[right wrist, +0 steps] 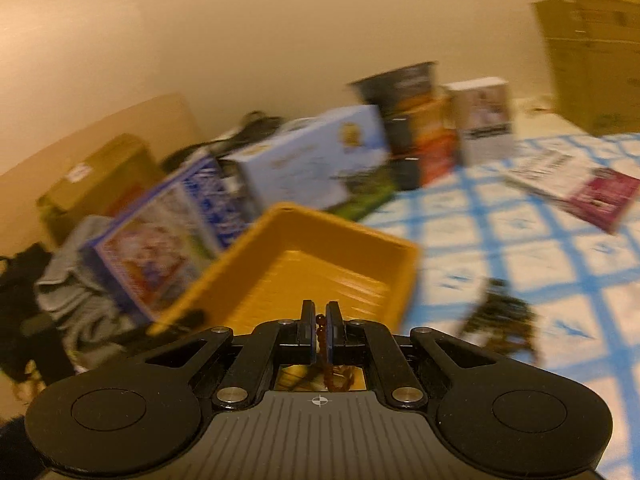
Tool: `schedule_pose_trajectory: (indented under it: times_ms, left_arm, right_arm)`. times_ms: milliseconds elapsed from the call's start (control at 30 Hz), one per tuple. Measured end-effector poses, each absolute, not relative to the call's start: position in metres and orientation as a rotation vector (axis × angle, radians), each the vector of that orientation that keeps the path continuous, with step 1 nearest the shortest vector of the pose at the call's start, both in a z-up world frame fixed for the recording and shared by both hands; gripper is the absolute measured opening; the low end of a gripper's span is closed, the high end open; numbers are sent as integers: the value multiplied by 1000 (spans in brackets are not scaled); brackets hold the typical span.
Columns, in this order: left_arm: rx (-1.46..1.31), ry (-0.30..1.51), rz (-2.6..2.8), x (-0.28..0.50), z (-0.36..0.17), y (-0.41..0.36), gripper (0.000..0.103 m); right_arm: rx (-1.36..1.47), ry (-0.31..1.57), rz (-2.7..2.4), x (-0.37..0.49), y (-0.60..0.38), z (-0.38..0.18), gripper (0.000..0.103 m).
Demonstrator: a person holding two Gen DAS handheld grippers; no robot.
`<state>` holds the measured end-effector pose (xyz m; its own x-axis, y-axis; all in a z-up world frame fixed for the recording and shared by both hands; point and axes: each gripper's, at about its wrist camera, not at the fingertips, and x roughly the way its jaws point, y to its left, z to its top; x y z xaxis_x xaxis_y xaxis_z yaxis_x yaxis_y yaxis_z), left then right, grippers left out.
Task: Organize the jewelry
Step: 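Grasp a brown bead bracelet with the right tool and drop it into the tray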
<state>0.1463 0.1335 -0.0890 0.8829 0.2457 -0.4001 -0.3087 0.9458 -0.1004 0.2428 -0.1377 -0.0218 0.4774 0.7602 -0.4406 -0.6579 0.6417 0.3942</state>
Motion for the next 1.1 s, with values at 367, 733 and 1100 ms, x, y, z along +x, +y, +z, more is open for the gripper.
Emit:
schedule_pose_trajectory:
  times_ms: [367,733,1100]
  left_arm:
    - [-185,388,286,144,-90,134,6]
    - [-192,391,288,144,-90,135,6]
    - [-194,395,290,145,-91,137,6]
  right_arm:
    - [102,684,927,253,-63,-38,5]
    - [33,725,913,250,-56,-51,7]
    - [81,684,794,225,-124,-55,45]
